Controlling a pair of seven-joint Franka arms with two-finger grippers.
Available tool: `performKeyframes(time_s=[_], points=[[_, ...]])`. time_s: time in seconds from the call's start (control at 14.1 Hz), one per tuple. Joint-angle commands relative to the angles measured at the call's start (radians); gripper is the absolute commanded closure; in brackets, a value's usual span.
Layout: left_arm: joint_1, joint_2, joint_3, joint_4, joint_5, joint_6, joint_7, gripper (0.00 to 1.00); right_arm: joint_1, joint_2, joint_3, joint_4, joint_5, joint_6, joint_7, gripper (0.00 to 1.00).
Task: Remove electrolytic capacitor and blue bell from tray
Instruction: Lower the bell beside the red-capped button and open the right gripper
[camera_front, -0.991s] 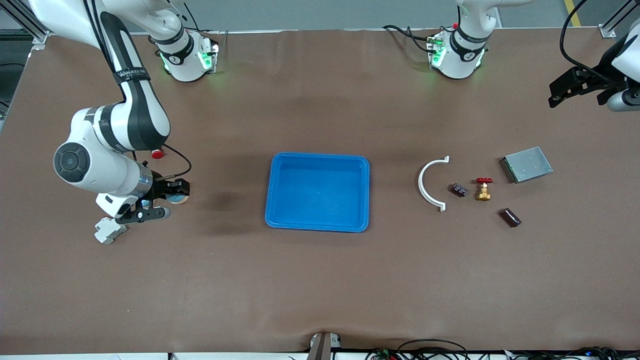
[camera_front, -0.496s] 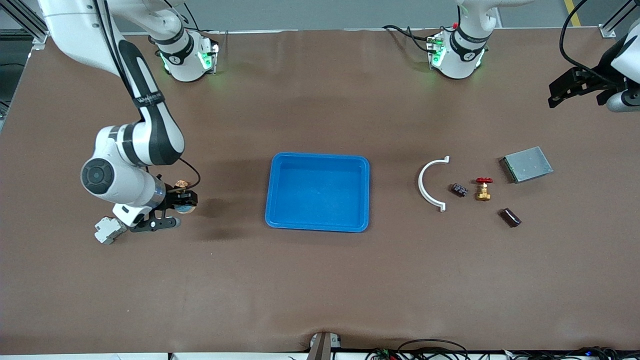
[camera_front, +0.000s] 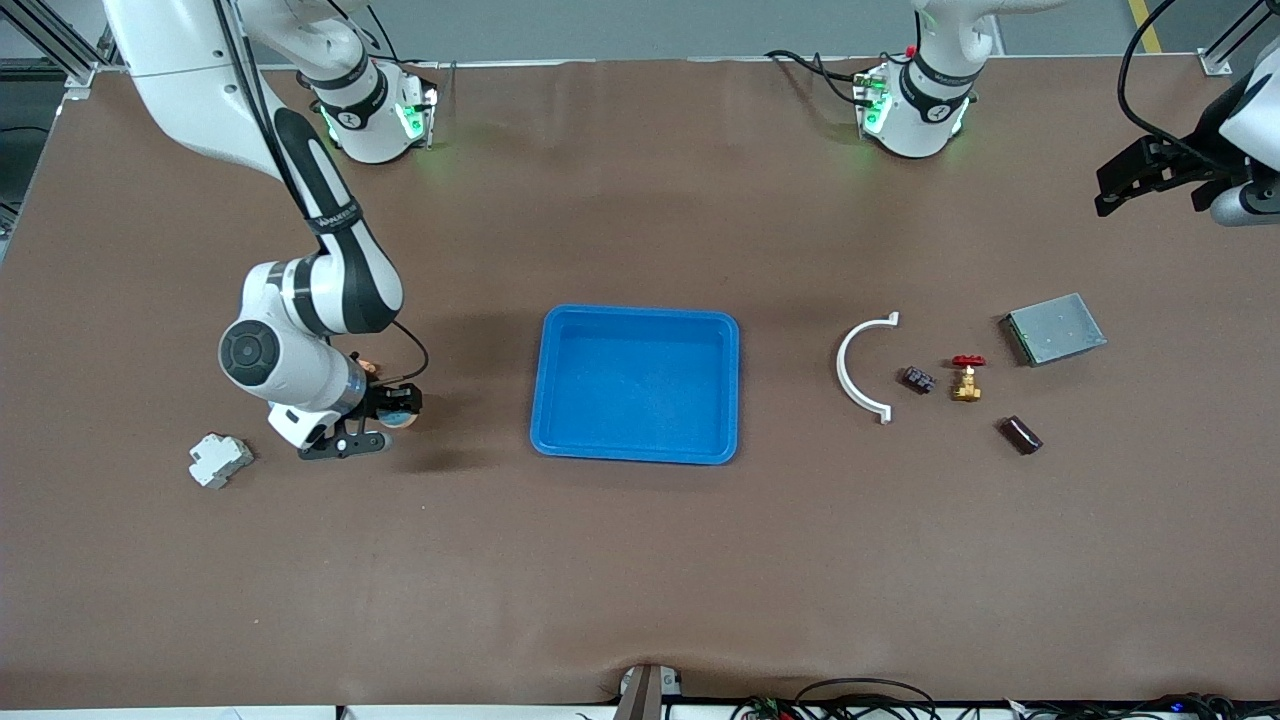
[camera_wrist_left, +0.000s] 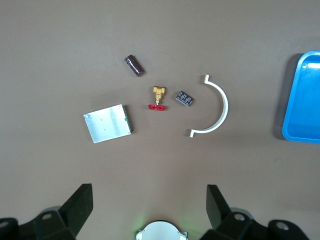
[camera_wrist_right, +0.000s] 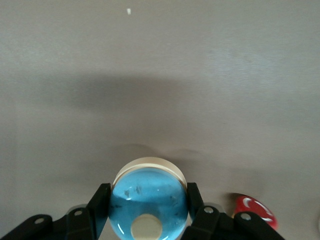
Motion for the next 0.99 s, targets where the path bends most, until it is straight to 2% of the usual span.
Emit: performKeyframes(time_s=[0.0,0.71,0.85,0.92], points=[[0.005,-0.001,0.000,0.001,-0.021,0.003,0.003,0.00,0.012,0.013,-0.001,-0.006,0.019,0.025,0.016,0.97],[0.000,0.002,-0.001,0.004,-0.016,0.005,0.000,0.00,0.027,0.053,-0.001,-0.016,0.019,0.074,0.018,0.95],[0.002,0.000,-0.006,0.004,-0.015,0.005,-0.002,0.00,0.027,0.053,-0.001,-0.013,0.019,0.070,0.018,0.70],[0.002,0.000,-0.006,0.004,-0.015,0.005,-0.002,0.00,0.027,0.053,-0.001,-0.013,0.019,0.067,0.018,0.50]])
